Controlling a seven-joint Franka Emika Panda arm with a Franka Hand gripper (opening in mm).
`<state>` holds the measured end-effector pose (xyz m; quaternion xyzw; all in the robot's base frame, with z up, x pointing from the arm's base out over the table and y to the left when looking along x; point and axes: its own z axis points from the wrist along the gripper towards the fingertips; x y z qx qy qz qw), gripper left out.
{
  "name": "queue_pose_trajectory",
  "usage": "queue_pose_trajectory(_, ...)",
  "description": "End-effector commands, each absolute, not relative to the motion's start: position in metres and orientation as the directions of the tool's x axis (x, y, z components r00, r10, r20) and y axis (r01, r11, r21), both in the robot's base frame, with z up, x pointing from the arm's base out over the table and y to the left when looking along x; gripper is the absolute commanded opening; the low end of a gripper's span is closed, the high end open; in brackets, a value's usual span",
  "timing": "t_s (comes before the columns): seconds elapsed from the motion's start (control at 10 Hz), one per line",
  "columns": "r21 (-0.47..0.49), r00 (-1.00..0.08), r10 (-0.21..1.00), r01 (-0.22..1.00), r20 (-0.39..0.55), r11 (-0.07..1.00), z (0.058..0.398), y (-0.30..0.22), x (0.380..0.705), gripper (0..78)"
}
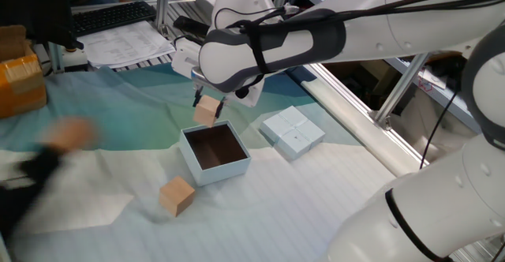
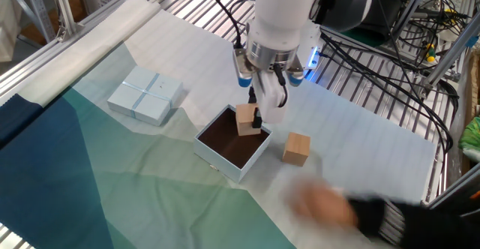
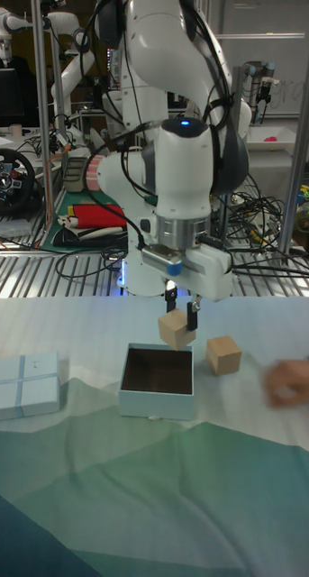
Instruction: Take everything out of the gift box
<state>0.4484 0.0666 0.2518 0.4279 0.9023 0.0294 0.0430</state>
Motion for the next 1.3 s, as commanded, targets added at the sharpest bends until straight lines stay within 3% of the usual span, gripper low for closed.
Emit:
queue_pose_trajectory(0.1, 0.100, -0.620, 0.783, 0.777, -0.051, 0.622, 0.249, 0.071, 0.451, 1.3)
queue_pose_trajectory(0.4, 0.104, -0.594, 0.803, 0.796, -0.048, 0.596, 0.244, 0.075, 0.456, 1.3)
queue_pose_trajectory(0.8, 0.108, -0.473, 0.880, 0.873, -0.049, 0.475, 0.229, 0.093, 0.498, 1.3)
queue_pose_trajectory(1.3, 0.120, -0.405, 0.913, 0.905, -0.048, 0.408, 0.216, 0.101, 0.533, 1.3)
